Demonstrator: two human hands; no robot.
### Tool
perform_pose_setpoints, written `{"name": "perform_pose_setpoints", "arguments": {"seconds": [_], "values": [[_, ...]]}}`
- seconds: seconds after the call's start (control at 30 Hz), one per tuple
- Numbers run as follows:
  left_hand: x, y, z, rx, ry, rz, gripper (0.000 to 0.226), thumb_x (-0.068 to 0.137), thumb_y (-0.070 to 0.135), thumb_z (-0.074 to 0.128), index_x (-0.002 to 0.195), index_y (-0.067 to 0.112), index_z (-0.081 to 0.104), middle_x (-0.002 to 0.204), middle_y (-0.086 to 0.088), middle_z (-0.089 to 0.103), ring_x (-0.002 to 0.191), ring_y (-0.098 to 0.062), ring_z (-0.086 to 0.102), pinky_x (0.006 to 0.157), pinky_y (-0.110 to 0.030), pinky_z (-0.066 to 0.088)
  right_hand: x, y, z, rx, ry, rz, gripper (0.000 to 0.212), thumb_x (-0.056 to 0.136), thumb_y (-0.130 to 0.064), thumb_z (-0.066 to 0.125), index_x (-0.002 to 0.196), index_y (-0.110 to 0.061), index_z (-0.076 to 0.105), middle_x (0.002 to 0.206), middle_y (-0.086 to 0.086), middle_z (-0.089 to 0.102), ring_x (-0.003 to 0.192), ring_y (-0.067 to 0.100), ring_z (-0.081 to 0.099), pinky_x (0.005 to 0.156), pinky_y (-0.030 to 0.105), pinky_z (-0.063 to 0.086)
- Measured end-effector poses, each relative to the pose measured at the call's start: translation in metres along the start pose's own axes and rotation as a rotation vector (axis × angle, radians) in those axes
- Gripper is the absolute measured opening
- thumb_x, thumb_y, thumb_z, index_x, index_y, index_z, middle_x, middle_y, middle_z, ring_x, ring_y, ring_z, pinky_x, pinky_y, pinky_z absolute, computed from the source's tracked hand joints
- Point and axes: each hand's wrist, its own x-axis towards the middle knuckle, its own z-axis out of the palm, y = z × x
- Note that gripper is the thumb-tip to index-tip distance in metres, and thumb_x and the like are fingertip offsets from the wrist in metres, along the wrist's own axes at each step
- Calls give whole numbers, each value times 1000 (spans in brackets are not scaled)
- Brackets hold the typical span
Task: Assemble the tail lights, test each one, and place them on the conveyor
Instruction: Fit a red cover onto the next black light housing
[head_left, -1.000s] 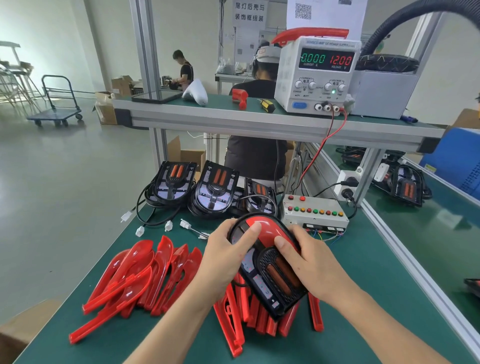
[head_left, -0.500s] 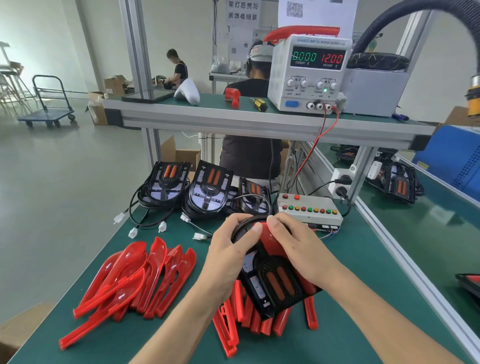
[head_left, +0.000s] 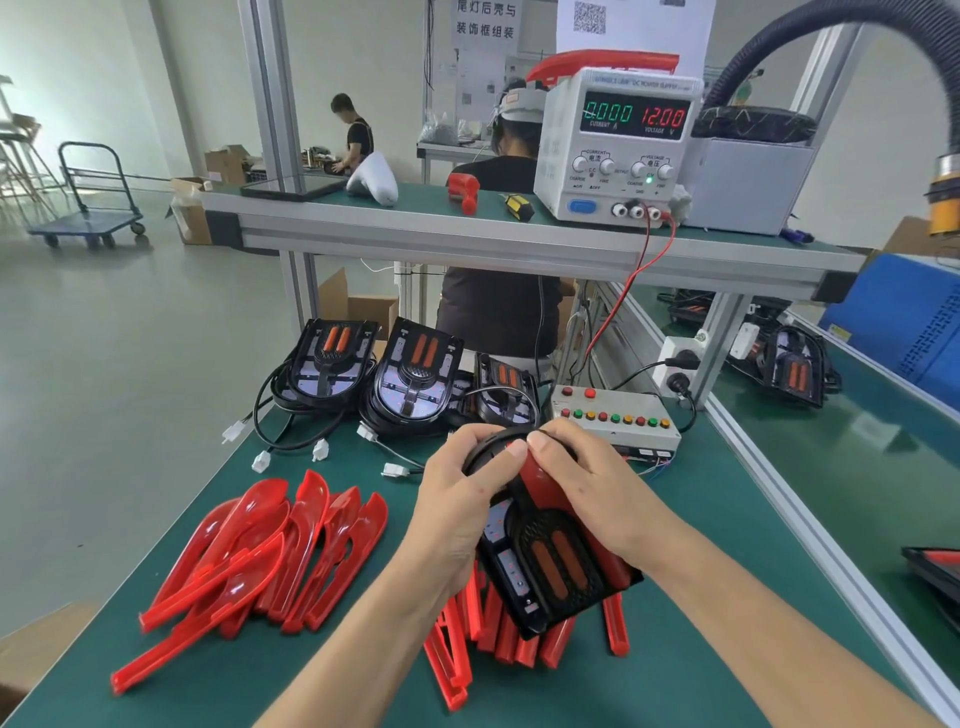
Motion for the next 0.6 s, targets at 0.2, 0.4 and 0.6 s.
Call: {"name": "perform_pose_setpoints", "arguments": {"seconds": [0.2, 0.4, 0.6], "values": [[2, -1, 3, -12, 34, -30, 32, 77, 26, 76, 101, 7, 69, 102, -26, 66, 86, -26, 66, 82, -44, 56, -1, 2, 1, -32, 11, -23, 31, 105, -49, 44, 97, -24, 60, 93, 4, 63, 81, 7, 55, 79, 25, 45], [7, 5, 0, 58, -43, -26, 27, 86, 29, 77, 106, 10, 70, 106, -22, 72, 93, -28, 70, 94, -49, 57, 6, 4, -4, -93, 55, -28, 60, 98, -70, 30, 98, -18, 62, 97, 7, 66, 95, 20, 61, 92, 45, 49], [10, 5, -5, -10, -39, -91, 39, 82, 15, 80, 115, 0, 66, 110, -25, 73, 94, -31, 72, 89, -43, 60, -5, 12, -20, 226, -91, 75, 55, 95, -69, 38, 124, -32, 66, 120, -7, 73, 117, 15, 66, 107, 38, 47]]}}
